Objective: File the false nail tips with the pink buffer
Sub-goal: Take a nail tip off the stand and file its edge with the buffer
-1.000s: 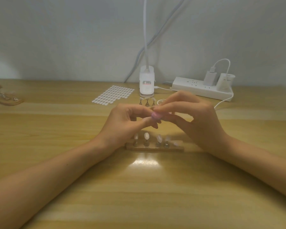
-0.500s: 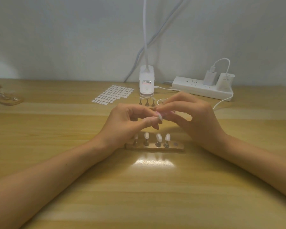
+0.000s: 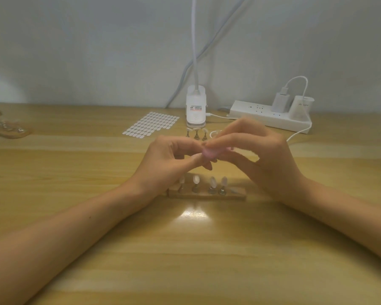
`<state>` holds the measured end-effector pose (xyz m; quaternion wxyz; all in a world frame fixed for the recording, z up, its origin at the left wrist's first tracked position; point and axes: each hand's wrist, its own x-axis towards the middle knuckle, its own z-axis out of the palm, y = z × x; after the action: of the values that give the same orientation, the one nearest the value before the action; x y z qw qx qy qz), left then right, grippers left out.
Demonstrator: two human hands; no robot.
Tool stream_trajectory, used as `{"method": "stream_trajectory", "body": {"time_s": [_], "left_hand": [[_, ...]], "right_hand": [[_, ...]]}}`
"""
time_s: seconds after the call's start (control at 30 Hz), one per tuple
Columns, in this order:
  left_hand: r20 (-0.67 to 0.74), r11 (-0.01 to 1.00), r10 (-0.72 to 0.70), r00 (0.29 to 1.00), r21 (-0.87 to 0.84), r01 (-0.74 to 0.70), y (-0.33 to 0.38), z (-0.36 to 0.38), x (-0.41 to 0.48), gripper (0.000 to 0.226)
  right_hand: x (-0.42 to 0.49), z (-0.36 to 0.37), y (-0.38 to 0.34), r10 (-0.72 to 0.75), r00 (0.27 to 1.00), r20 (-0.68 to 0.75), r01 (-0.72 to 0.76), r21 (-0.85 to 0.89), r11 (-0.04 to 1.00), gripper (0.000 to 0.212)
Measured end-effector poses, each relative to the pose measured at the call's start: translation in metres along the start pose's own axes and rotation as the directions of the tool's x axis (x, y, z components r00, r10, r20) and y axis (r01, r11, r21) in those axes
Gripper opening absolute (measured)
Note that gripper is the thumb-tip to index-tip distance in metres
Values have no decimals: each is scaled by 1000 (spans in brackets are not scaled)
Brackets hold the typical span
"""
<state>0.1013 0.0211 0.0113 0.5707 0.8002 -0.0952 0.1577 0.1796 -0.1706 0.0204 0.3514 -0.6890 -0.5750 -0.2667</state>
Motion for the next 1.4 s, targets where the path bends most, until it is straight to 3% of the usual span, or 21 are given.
{"method": "stream_trajectory", "body": {"time_s": [0.17,0.27,0.4,0.53,0.63,0.77,0.87,1.23,1.4], "left_hand": [[-3,1000,3,1000,-14,-3,-1,0,0,14],[15,1000,18,1000,20,-18,0,1,0,15],[24,999,37,999,-2,-36,1,1,1,12],[41,999,51,998,12,-52,1,1,0,12],[41,999,43,998,-1,-43,2,0,0,12],[49,999,46,998,22,-47,1,1,1,13],[47,999,39,998,3,-39,2,1,0,13],[61,999,29,998,11,-30,3,1,1,12],[80,999,27,996,-23,-25,3,-1,0,11]], "right_hand": [[0,-1,3,51,999,-8,-51,-5,999,19],[-2,2,1,-36,999,14,36,-3,999,18],[0,0,4,33,999,-19,-33,8,999,22],[-2,-2,3,-52,998,22,53,-29,998,20],[-2,-5,5,-15,1000,5,15,-34,999,21],[-2,-4,4,-66,997,38,68,-67,995,17],[-1,-7,8,-2,1000,-2,2,-62,998,18],[-2,-4,4,-58,998,35,60,-52,997,19],[-2,-6,7,53,998,-23,-52,25,998,17]]}}
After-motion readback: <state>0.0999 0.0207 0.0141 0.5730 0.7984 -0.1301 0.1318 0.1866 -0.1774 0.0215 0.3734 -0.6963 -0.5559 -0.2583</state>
